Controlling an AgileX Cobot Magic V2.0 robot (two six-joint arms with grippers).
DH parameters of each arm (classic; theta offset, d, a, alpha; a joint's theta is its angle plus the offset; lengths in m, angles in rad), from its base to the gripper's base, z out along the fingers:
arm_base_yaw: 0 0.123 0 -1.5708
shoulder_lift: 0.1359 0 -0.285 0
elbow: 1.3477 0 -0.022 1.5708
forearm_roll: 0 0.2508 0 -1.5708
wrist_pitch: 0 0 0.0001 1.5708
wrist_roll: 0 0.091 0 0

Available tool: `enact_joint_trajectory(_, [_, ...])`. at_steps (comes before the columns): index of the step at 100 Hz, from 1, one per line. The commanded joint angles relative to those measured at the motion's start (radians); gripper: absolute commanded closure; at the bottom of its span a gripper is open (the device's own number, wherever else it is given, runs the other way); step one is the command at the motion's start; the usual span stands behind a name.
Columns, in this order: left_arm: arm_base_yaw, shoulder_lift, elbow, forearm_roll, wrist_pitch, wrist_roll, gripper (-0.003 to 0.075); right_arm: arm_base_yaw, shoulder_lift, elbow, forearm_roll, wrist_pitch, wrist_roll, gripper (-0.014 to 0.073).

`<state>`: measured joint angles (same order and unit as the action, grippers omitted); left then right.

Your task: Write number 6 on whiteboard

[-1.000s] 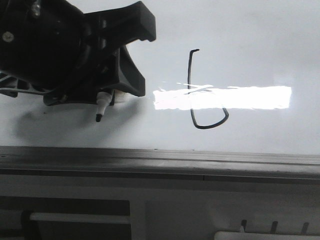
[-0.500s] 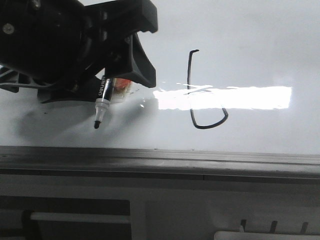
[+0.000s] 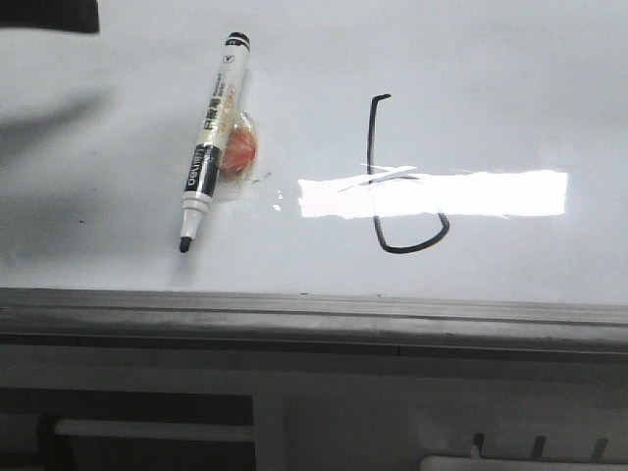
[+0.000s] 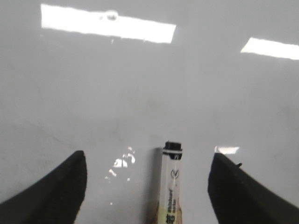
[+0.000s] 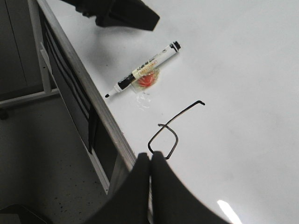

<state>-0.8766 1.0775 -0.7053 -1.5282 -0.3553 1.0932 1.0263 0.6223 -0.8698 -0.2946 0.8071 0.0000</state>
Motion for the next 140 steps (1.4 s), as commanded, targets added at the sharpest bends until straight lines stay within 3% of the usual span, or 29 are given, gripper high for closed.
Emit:
enact_joint_trajectory(1, [0.002,-0.106,-0.024,0.046,-0.005,0.101,0.0382,-0.003,-0.015,-0.032,-0.036,-0.069,0.000,0.0656])
enact_joint_trajectory(15, [0.002,-0.286,0.019,0.023,0.029,0.300,0.0736,-0.003,-0.095,-0.028,-0.073,-0.057,0.056,0.0656])
enact_joint_trajectory(37, [0.002,-0.568,0.191,0.020,0.149,0.343,0.0739,-0.003,-0.366,0.139,-0.314,-0.085,0.215,0.0656])
enact_joint_trajectory(63, [0.002,-0.732,0.382,0.018,0.147,0.343,0.0739,-0.003,-0.628,0.309,-0.318,-0.086,0.255,0.0656])
enact_joint_trajectory(140, [0.007,-0.744,0.465,0.018,0.152,0.343,0.0739,-0.003,-0.648,0.319,-0.318,-0.077,0.255,0.0657])
